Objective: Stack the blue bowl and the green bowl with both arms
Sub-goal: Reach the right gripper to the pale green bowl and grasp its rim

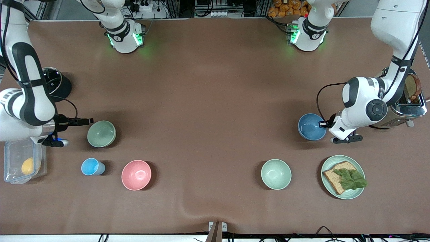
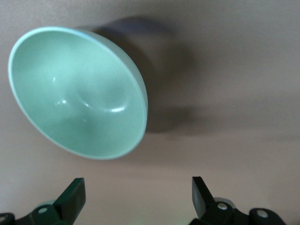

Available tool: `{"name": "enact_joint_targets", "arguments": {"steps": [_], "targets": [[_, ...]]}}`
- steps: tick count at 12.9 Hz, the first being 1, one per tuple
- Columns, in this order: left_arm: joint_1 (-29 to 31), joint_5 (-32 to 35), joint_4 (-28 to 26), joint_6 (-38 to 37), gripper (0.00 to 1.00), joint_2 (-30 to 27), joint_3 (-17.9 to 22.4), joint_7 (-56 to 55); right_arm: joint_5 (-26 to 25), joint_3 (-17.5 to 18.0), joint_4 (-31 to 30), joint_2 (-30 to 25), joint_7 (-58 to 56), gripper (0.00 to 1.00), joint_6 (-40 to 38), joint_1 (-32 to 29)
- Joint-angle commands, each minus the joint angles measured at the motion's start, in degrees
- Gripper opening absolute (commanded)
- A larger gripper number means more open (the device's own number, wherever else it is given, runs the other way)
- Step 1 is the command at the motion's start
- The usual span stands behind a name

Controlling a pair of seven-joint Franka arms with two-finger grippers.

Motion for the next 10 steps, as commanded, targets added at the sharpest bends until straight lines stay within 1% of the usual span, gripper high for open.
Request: {"name": "enact_joint_targets", "arguments": {"steps": [1, 4, 6, 7, 8, 9, 10], "targets": [[0.14, 1.11, -0.07, 0.85, 0.00, 0.11, -0.15, -0.38, 1.42, 0.45, 0.46, 2.57, -1.14, 1.00, 2.69, -0.16], [0.23, 1.20, -0.07, 0.85, 0.00, 0.11, -0.23, -0.38, 1.42, 0.45, 0.46, 5.12, -2.82, 1.00, 4.89, -0.78], [0.32, 1.20, 0.10, 0.85, 0.00, -0.07, -0.23, -0.29, 1.51, 0.45, 0.55, 5.57, -2.91, 1.00, 5.60, -0.78], [0.32, 1.20, 0.19, 0.85, 0.00, -0.33, -0.15, -0.21, 1.68, 0.45, 0.46, 5.57, -2.90, 0.74, 5.61, -0.87], [0.41, 1.29, 0.28, 0.85, 0.00, -0.59, -0.23, -0.12, 1.77, 0.45, 0.55, 5.57, -2.90, 0.42, 5.61, -0.69], [0.41, 1.29, 0.37, 0.85, 0.00, -0.68, -0.23, -0.12, 1.77, 0.45, 0.72, 5.57, -2.90, 0.16, 5.61, -0.61], [0.41, 1.29, 0.54, 0.85, 0.00, -0.77, -0.23, -0.12, 1.77, 0.45, 0.73, 5.57, -2.90, 0.04, 5.69, -0.69]]}}
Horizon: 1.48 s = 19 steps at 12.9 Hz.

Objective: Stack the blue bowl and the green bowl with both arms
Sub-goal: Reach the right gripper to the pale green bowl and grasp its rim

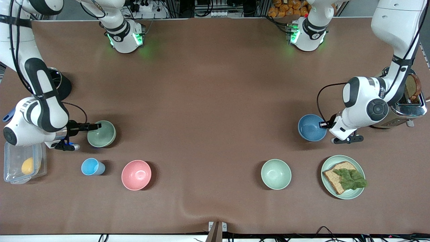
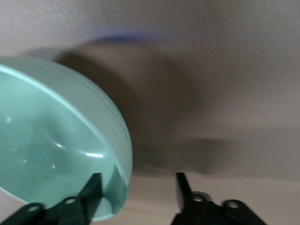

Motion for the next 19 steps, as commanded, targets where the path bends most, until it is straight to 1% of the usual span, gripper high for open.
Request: {"name": "enact_joint_targets", "arguments": {"steps": [1, 8, 12, 13, 15, 19], "targets": [[0.39, 1.20, 0.08, 0.84, 0.00, -0.60, -0.09, -0.12, 1.15, 0.42, 0.52, 0.17, -1.17, 0.01, 0.02, -0.69], [0.39, 1.29, 0.52, 0.75, 0.00, -0.96, -0.18, 0.14, 1.15, 0.51, 0.87, -0.88, -0.99, 0.00, -1.04, 0.10], [0.39, 1.20, 0.61, 0.75, 0.00, -0.96, -0.18, 0.41, 1.15, 0.86, 2.80, -1.50, 1.37, 0.00, -5.60, 1.24], [0.39, 1.29, 0.61, 0.66, 0.00, -0.96, -0.18, 0.41, 1.93, 1.04, 3.15, -1.50, 3.12, 0.00, -5.61, 2.11], [0.39, 1.29, 0.70, 0.66, 0.00, -1.04, -0.18, 0.50, 5.62, 1.30, 4.90, -1.33, 7.24, 0.00, -5.35, 5.35], [0.39, 1.29, 1.49, 0.31, 0.00, -1.31, -0.36, 0.50, 10.63, 1.30, 9.47, -1.33, 23.14, 0.00, -5.34, 15.01]]}}
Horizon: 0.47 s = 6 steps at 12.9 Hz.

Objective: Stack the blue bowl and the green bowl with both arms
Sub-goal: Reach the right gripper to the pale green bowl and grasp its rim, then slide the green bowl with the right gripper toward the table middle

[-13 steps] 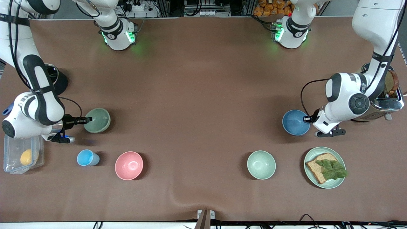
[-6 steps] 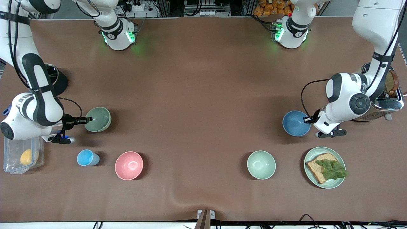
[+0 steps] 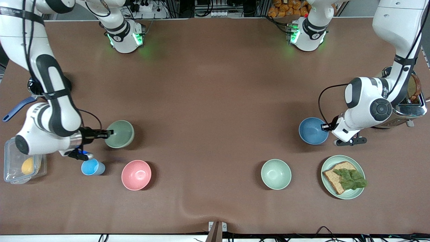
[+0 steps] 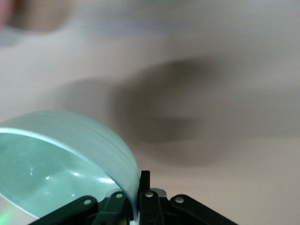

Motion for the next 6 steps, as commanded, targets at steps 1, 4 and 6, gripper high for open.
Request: {"name": "enact_joint_targets", "arguments": {"steps": [1, 4, 6], "targets": [[0.37, 1.28, 0.11, -0.05, 0.00, -1.17, -0.39, 0.46, 4.06, -0.29, 3.56, -0.59, 11.01, 0.00, -0.73, 6.32], [0.28, 1.28, 0.64, -0.14, 0.00, -1.69, -0.65, 0.29, 8.45, -0.38, 5.33, -0.24, 21.67, 0.00, 0.76, 12.92], [0.02, 1.28, 0.99, -0.83, 0.00, -2.57, -0.83, 0.02, 9.61, -0.38, 5.25, -0.24, 25.72, 0.00, 3.48, 15.74]]}}
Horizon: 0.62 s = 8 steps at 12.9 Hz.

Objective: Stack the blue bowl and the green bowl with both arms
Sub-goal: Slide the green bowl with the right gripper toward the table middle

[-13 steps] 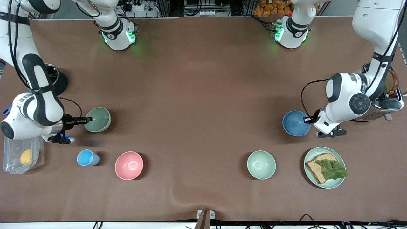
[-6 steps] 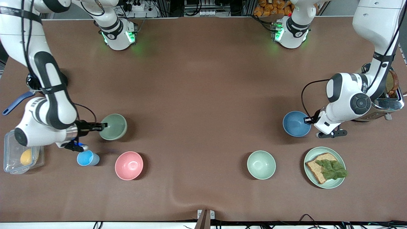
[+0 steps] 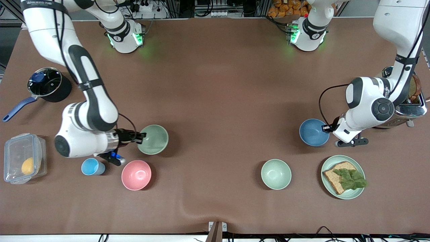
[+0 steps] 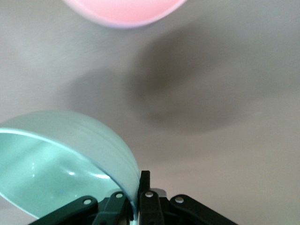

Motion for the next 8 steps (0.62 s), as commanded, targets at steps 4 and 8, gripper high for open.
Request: {"name": "enact_joint_targets", "arguments": {"steps": [4, 8], "targets": [[-0.11, 1.11, 2.91, -5.31, 0.00, -2.94, -1.60, -0.35, 7.33, -0.54, -0.78, 0.23, 4.69, 0.00, 5.02, 7.53], [-0.11, 0.58, 5.28, -8.47, 0.00, -3.30, -3.89, -2.63, 8.13, -0.54, -2.63, 1.89, 12.75, 0.00, 14.95, 15.79]]}}
